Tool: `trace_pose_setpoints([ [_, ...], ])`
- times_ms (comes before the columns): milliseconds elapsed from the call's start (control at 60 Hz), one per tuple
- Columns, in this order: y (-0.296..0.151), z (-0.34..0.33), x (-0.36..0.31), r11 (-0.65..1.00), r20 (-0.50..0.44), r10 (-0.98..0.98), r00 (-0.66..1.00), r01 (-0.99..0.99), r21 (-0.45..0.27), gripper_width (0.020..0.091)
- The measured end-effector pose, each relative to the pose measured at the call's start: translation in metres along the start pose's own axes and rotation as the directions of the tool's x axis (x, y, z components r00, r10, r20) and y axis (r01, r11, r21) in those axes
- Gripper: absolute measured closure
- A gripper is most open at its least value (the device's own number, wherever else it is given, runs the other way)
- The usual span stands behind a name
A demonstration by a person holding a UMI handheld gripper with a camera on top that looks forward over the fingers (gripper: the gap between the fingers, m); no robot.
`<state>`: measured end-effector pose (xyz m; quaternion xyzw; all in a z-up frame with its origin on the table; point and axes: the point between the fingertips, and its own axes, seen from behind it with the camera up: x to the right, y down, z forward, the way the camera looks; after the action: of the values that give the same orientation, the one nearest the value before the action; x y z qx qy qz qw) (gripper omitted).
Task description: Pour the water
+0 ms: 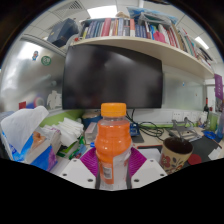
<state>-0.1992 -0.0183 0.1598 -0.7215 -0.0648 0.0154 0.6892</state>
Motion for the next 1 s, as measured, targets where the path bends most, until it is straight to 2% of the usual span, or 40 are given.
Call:
trace_pose_setpoints([
  [83,0.009,-0.003,-0.013,0.999,0.023,-0.002,1.0,0.003,-0.037,0.0754],
  [100,-0.003,-0.001,-0.006,0.999,0.037,0.017,0.999,-0.015,-0.042,0.0754],
  [200,-0.03,-0.009,-0.016,0.968,0.114,0.25,0.962,-0.247,-0.044,0.0752],
  [217,-0.032,-0.004,-0.024,0.956,0.094,0.29,0.952,-0.284,-0.069,0.0752],
  [267,-0.052,-0.013,-0.014,0.893,0.133,0.449,0.884,-0.447,-0.044,0.0752],
  [350,-0.075,-0.017,-0.003,0.745,0.135,0.664,0.735,-0.666,-0.042,0.0753],
  [500,-0.099,-0.015,0.017,0.46,0.107,0.885,0.452,-0.885,-0.066,0.0755],
  [667,-0.109,-0.014,0.047,0.151,0.084,0.986,0.147,-0.987,-0.051,0.0754],
  [767,-0.106,-0.013,0.052,-0.021,0.053,0.998,-0.025,-0.997,-0.076,0.0754],
  [883,-0.098,-0.011,0.053,-0.161,0.024,0.986,-0.164,-0.981,-0.105,0.0752],
  [1000,-0.093,-0.014,0.066,-0.281,0.008,0.959,-0.283,-0.956,-0.087,0.0751],
])
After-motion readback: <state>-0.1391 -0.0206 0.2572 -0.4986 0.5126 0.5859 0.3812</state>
